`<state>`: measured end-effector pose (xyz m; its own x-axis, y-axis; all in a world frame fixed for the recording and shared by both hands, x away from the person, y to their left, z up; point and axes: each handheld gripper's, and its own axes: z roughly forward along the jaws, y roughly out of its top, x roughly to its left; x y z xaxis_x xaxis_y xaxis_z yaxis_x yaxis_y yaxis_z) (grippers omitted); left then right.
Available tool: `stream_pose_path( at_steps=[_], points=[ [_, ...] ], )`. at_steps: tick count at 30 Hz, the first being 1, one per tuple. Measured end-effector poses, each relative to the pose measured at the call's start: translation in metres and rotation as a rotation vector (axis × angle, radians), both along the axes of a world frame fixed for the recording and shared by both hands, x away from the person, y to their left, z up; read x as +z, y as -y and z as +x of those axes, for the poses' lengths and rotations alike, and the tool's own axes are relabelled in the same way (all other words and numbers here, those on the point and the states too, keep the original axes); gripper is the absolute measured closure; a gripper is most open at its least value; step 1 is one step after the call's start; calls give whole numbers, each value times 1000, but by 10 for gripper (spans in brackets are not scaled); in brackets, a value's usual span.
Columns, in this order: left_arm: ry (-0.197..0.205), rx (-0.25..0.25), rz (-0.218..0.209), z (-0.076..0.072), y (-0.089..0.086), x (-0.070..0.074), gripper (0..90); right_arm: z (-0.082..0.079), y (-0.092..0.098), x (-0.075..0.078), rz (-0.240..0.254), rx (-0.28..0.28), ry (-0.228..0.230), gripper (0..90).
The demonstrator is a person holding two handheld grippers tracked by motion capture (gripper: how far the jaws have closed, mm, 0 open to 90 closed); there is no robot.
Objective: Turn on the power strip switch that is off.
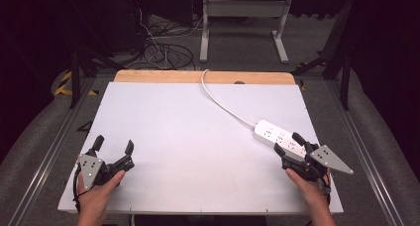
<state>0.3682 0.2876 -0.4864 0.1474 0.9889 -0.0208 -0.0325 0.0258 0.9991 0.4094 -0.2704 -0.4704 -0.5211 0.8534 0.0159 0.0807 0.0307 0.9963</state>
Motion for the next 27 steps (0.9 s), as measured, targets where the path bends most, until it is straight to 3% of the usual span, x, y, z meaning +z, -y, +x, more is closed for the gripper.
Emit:
stream_pose_path(
  at_steps=[20,27],
  points=[
    [3,-21,-5,1,2,1,75,-4,1,2,-11,2,18,306],
    [5,-32,-5,1,3,2,78,-4,1,4,-39,-4,29,311]
  ],
)
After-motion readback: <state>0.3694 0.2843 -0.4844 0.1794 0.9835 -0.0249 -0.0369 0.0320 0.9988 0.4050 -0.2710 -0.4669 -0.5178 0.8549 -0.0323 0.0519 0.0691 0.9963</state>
